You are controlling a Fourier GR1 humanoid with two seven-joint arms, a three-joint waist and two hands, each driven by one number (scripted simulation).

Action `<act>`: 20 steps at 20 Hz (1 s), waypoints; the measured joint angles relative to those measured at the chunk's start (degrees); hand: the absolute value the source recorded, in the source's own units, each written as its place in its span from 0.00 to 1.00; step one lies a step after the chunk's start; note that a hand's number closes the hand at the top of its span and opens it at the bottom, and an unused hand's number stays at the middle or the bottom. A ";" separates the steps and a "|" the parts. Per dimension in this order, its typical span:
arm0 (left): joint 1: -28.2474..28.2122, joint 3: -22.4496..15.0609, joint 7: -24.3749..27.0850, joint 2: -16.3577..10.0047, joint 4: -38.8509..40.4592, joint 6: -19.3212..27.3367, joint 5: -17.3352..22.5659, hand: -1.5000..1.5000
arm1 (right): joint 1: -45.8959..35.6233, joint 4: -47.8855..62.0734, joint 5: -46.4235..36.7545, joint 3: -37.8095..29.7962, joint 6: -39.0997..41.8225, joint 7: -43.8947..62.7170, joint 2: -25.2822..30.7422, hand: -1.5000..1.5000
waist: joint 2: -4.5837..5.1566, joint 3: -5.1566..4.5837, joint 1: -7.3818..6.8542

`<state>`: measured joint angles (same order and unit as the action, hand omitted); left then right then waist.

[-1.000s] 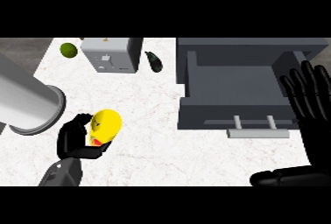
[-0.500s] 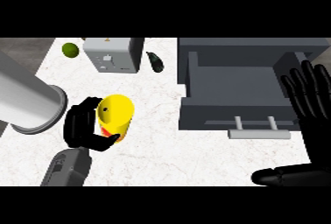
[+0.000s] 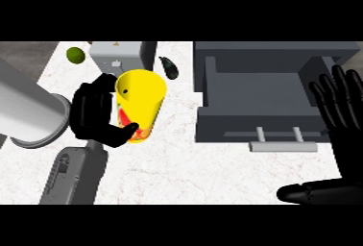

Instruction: Pick up the cup, place it into the drawer and close the drawer

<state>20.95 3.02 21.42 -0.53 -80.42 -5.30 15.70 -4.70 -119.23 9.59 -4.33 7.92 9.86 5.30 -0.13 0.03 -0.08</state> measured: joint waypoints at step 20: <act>29.86 -5.98 -13.34 0.46 11.48 18.04 -3.65 1.00 | 1.04 -0.70 -0.51 0.34 0.48 -0.19 -0.18 0.00 | 0.18 -0.01 0.76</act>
<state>50.81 -2.96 8.08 -0.07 -68.94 12.75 12.05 -3.66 -119.93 9.08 -3.99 8.41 9.67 5.12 0.05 0.02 0.68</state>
